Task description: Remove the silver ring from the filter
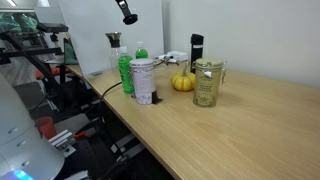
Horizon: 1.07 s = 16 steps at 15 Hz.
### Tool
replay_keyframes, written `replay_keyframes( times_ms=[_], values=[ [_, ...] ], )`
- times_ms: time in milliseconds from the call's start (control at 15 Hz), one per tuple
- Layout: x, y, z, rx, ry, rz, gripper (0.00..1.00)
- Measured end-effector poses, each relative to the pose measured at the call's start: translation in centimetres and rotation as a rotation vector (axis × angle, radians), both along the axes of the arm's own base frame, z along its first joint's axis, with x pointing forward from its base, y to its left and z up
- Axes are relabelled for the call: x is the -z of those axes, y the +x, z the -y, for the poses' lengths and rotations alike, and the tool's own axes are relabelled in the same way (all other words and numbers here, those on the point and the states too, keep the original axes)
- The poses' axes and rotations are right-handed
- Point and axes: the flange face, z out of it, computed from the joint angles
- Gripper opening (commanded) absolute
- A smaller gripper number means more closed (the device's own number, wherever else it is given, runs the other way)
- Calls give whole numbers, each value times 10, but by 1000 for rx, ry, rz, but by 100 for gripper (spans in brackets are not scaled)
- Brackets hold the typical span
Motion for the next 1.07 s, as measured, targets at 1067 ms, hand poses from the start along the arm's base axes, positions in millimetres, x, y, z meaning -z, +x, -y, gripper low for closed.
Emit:
replay_keyframes(
  times_ms=[1067],
  values=[
    [40, -4, 78, 385, 97, -8, 1]
  ],
)
